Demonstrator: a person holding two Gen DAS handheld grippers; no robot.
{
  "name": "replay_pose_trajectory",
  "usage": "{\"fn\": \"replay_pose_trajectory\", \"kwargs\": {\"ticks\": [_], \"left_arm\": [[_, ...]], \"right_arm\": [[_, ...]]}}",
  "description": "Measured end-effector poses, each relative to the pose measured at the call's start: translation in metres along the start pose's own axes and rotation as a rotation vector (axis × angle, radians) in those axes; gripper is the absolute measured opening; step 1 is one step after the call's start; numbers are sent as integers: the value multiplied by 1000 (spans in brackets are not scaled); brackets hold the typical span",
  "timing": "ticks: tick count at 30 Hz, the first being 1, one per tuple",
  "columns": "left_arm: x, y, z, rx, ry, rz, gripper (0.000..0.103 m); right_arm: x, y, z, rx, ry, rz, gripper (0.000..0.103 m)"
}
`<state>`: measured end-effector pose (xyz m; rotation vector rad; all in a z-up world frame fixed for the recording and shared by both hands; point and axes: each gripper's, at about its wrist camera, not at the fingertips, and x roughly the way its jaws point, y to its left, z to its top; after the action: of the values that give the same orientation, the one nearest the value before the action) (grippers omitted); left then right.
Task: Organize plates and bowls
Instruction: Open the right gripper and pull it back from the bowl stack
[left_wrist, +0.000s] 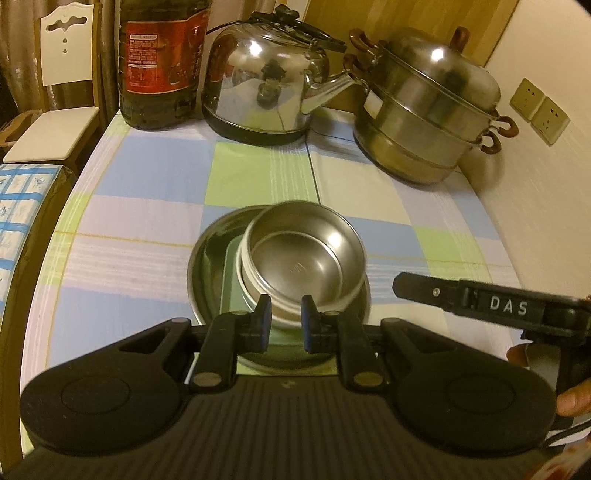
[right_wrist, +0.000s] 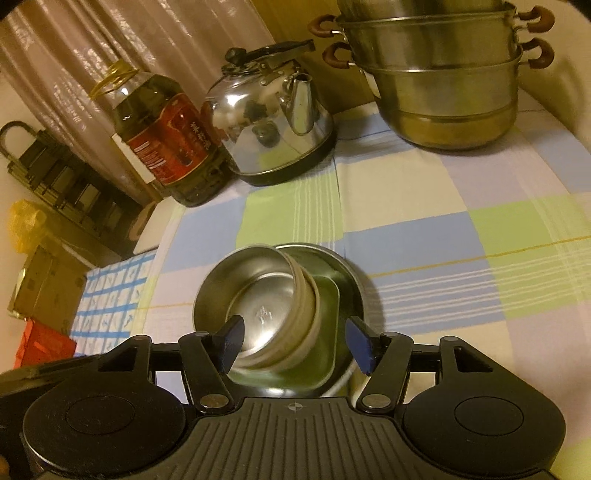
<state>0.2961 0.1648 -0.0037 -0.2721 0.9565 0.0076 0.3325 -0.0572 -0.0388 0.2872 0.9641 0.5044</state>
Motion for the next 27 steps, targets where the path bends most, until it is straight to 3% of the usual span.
{"fn": "replay_pose_trajectory", "kwargs": {"ticks": [10,27], "left_arm": [[-30,-35,-48,6,-7,51,14],[-85,-95,-150,46,-73,42,14]], "right_arm": [[-45,-17,-45,-29,13,21,61],[-126,-41,-131,-133,15,-30,62]]}}
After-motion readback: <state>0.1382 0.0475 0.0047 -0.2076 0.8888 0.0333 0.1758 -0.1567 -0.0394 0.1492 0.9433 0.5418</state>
